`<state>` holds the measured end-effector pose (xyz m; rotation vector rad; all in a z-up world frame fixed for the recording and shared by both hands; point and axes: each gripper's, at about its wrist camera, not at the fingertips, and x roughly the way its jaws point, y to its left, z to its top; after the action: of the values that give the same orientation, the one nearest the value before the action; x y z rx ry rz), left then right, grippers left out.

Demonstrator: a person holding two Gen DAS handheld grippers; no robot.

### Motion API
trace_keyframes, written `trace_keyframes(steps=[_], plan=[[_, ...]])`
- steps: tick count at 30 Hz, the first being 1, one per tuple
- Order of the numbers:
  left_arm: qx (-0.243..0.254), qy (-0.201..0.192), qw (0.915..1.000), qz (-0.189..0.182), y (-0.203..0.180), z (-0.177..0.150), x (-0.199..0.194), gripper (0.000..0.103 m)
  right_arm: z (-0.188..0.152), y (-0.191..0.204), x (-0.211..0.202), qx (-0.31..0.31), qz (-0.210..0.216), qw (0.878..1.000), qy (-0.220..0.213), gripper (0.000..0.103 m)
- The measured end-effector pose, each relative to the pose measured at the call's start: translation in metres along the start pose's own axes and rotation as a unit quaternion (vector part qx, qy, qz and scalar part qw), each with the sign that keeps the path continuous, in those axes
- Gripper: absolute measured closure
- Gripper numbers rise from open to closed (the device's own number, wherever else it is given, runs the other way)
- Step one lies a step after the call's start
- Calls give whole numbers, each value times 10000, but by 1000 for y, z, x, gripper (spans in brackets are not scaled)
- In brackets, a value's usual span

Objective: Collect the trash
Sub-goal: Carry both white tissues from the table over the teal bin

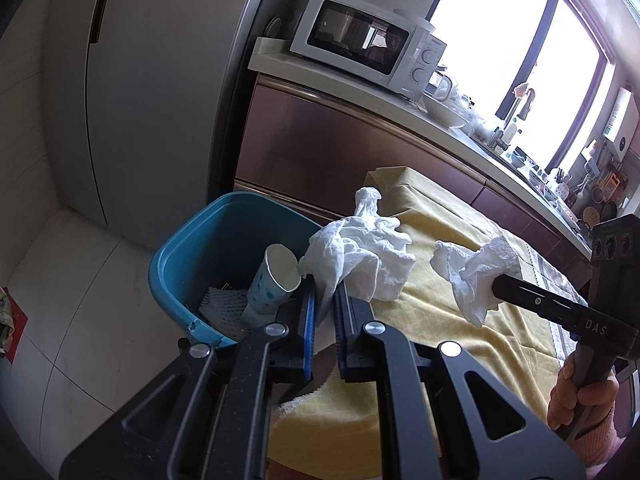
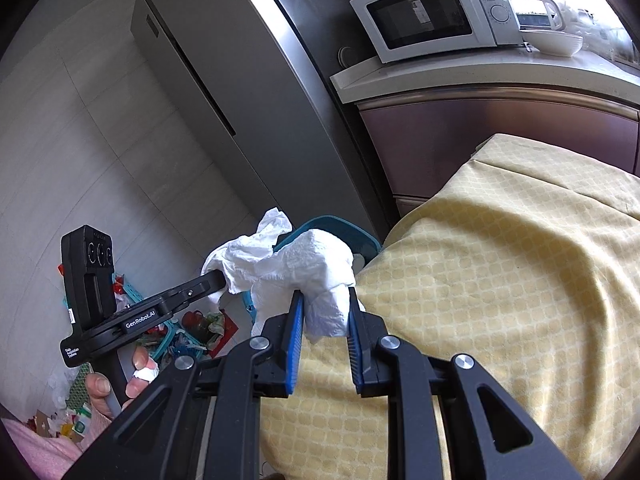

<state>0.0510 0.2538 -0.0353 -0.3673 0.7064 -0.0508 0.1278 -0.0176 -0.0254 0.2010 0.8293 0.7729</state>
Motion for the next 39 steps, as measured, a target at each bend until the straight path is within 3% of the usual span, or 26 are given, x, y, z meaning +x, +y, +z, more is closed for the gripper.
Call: trace_keyframes(steps=[19,39], plan=[[-302,-95,9989,333,36,8,2,94,4,24,35,-394,91,9984,397,84],[-452,-6,9975,548,46,5,18,94,7,45,67,-690,-7,9948,745,83]])
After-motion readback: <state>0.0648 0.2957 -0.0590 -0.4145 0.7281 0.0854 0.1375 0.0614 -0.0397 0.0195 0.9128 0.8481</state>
